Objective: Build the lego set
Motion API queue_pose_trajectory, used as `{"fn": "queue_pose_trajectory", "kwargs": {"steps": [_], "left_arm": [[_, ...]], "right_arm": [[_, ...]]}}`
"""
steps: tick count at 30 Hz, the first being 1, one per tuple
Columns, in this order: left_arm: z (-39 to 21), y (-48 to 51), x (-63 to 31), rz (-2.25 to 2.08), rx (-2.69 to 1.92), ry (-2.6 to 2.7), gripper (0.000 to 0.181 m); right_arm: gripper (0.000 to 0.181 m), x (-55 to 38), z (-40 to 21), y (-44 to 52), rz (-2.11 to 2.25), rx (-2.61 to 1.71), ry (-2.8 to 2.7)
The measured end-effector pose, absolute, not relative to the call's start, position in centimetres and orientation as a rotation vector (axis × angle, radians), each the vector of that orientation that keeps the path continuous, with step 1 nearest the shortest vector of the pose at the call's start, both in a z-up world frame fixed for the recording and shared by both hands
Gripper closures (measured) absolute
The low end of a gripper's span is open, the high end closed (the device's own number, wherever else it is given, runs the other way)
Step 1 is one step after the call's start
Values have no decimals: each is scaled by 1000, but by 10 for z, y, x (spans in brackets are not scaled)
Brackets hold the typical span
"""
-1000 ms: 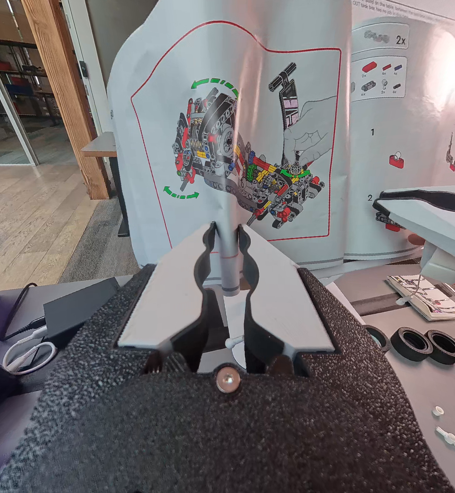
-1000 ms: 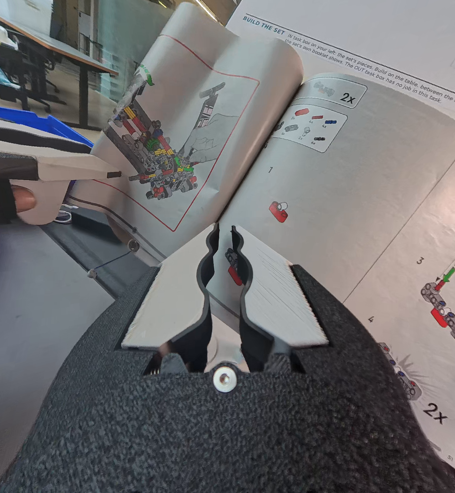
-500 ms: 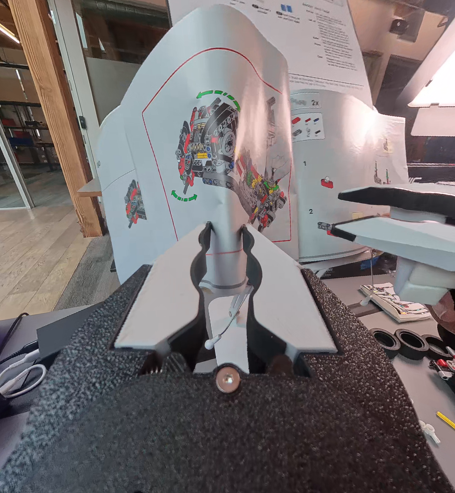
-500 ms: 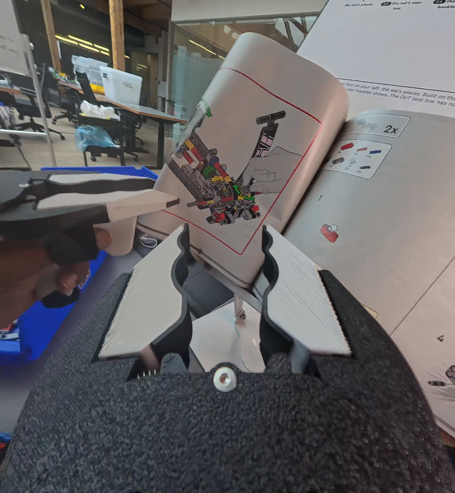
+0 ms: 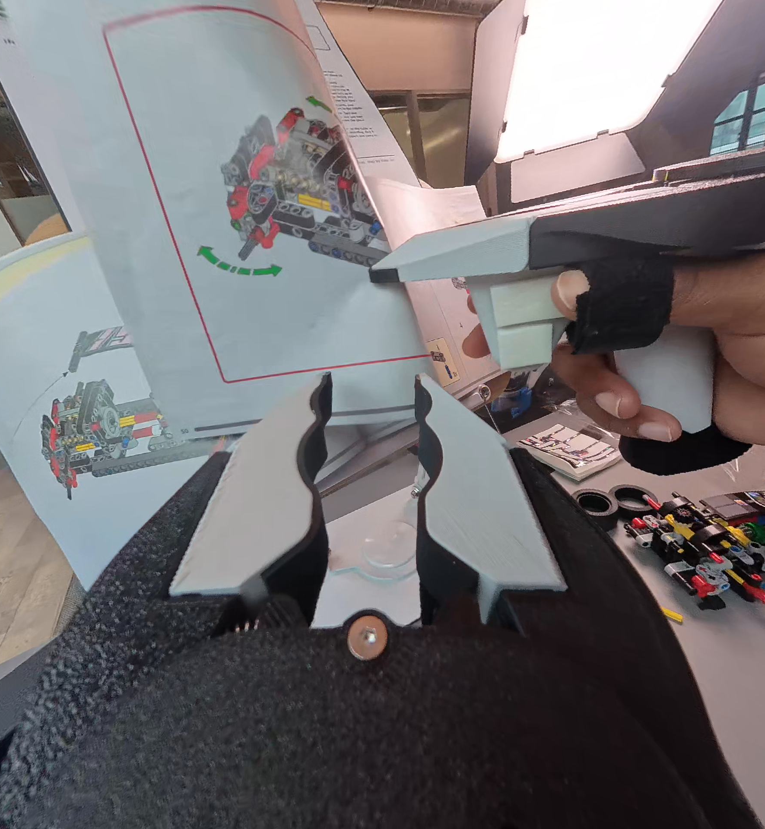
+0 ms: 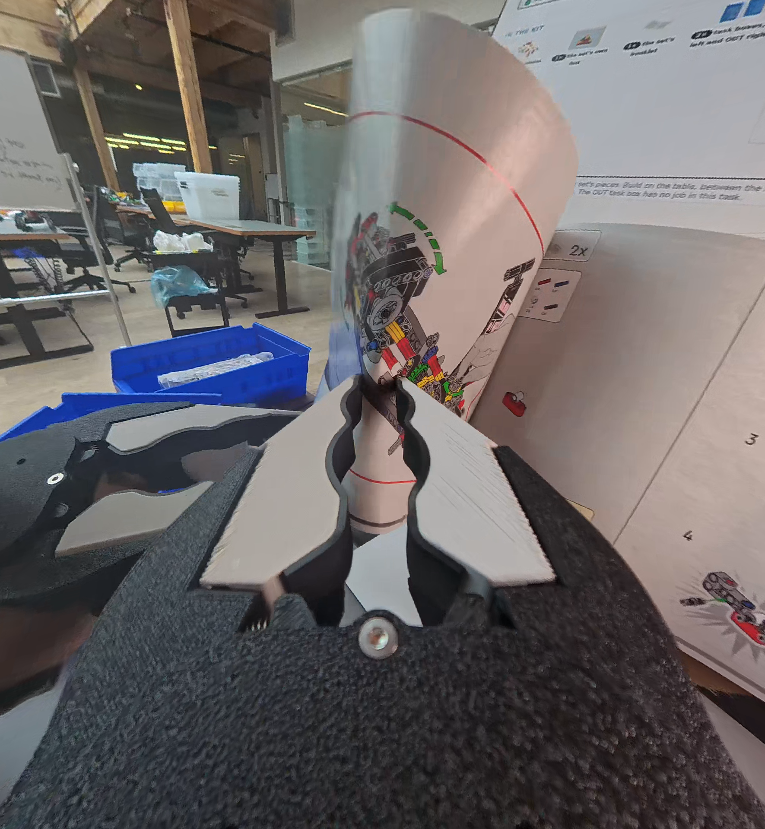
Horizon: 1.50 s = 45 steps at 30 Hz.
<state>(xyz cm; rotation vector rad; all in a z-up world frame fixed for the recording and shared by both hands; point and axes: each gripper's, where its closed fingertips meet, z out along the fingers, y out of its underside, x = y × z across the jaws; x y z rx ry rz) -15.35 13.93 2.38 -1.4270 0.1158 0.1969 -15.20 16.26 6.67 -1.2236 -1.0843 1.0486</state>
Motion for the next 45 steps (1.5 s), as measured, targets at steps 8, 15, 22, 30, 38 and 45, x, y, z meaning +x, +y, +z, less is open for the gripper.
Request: {"fn": "queue_pose_trajectory", "kwargs": {"steps": [8,15,22,30,38,45], "left_arm": [[33,126,-200,-119,-1347,-149,127],[61,124,-219,-518,-1365,-21,103],[71,98,-168,-606,-1413,353,178],[76,82,-148,-786,-1343,371,181],[67,82,-172,-767,-1376,290,181],[66,79,-183,-754,-1375,235,181]], "right_arm": [[176,-141,68,175,1108,-1216,-1046],[175,-129,63,172,1378,-1171,-1120],[174,-124,58,188,1423,-1202,-1107],[174,-127,57,184,1450,-1186,-1111],[181,-112,57,188,1564,-1182,-1113],[181,-101,59,200,1481,-1181,-1058]]}}
